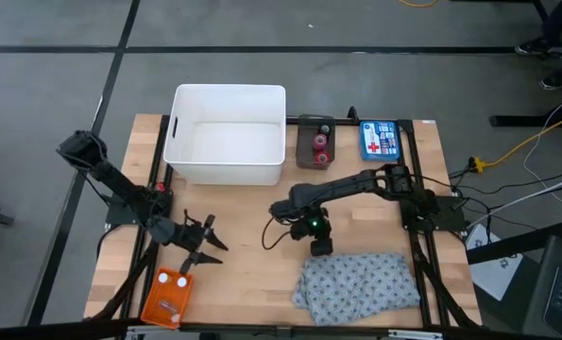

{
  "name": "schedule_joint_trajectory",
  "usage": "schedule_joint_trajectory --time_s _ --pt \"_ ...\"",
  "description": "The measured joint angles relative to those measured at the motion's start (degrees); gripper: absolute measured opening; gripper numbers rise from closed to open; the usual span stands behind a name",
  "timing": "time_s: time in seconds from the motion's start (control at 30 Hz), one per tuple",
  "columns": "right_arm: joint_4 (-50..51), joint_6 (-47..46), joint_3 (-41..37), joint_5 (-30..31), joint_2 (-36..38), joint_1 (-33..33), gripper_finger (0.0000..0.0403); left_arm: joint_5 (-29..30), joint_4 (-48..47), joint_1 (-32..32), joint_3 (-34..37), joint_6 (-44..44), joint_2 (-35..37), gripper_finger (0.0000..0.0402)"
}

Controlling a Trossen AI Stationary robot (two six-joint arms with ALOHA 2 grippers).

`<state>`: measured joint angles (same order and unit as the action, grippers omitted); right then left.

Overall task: Pick & place medical supplies in basket/bin
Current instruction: Put the blue patient gown into the white bin

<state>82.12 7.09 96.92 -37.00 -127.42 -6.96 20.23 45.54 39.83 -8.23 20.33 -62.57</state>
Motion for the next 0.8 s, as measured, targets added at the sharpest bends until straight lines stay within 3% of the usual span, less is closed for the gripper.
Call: schedule_joint_trajectory --time_s 0.23,0.8 --pt "-6.1 1.5 -5.5 -2.8 0.0 0.0 0.021 3.0 -0.2 1.4 0.0 0.1 0.0 0.0187" --pt "-13.8 -1.6 -5.7 -7.6 0.0 -7.2 0.021 2.9 -0.4 1.4 0.0 1.6 0.0 0.0187"
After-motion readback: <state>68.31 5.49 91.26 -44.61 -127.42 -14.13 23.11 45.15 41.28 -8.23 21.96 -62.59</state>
